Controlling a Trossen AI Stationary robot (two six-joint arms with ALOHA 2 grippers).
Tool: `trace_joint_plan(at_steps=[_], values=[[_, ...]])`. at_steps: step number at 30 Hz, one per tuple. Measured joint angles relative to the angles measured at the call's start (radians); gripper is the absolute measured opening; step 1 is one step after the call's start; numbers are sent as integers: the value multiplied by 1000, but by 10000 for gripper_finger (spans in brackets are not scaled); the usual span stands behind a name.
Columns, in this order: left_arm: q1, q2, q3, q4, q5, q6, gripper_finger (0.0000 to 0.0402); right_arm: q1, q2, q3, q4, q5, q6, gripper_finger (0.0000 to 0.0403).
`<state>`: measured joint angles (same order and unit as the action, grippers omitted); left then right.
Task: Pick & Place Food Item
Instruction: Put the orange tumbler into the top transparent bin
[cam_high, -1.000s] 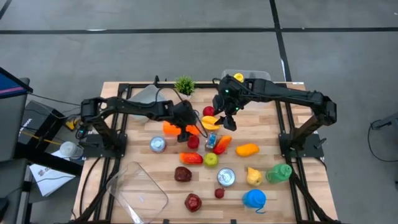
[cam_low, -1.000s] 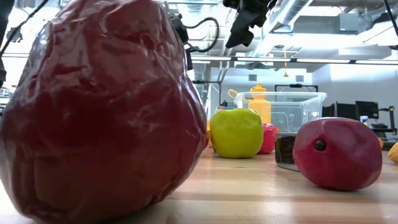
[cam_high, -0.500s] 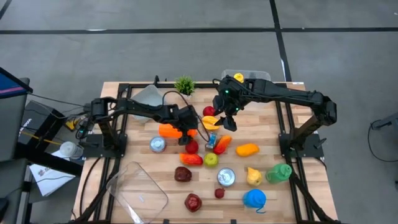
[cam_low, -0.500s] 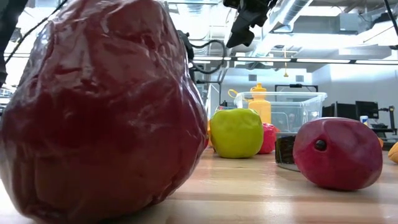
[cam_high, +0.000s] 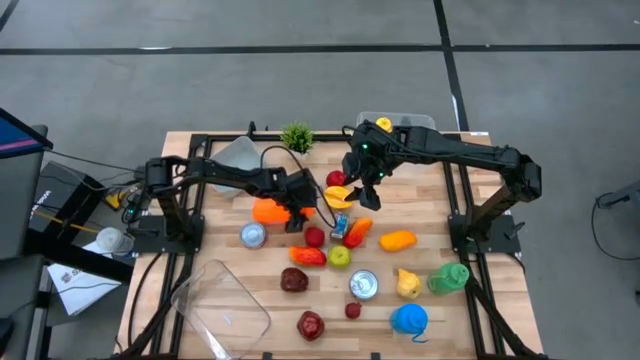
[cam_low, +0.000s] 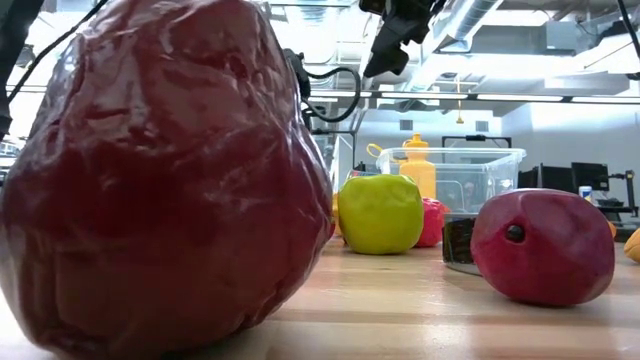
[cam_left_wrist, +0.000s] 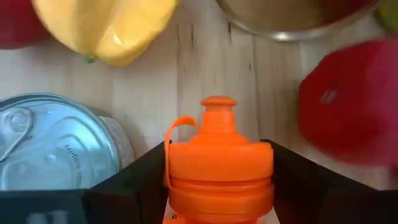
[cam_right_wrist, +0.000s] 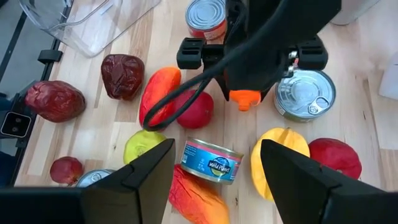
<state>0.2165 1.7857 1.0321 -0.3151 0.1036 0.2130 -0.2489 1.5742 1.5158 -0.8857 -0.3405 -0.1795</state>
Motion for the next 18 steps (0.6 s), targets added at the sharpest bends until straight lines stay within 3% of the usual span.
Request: trace_joint_plan(at_steps=[6, 13, 18], values=[[0, -161, 0, 115, -16, -85, 233, 0, -26, 2, 16, -30, 0, 230], [4, -417, 0, 270, -95, -112, 211, -9, -129, 1, 81, -40, 20, 230], [7, -538, -56, 487, -97, -175, 241, -5, -233, 1, 225, -46, 23, 230]])
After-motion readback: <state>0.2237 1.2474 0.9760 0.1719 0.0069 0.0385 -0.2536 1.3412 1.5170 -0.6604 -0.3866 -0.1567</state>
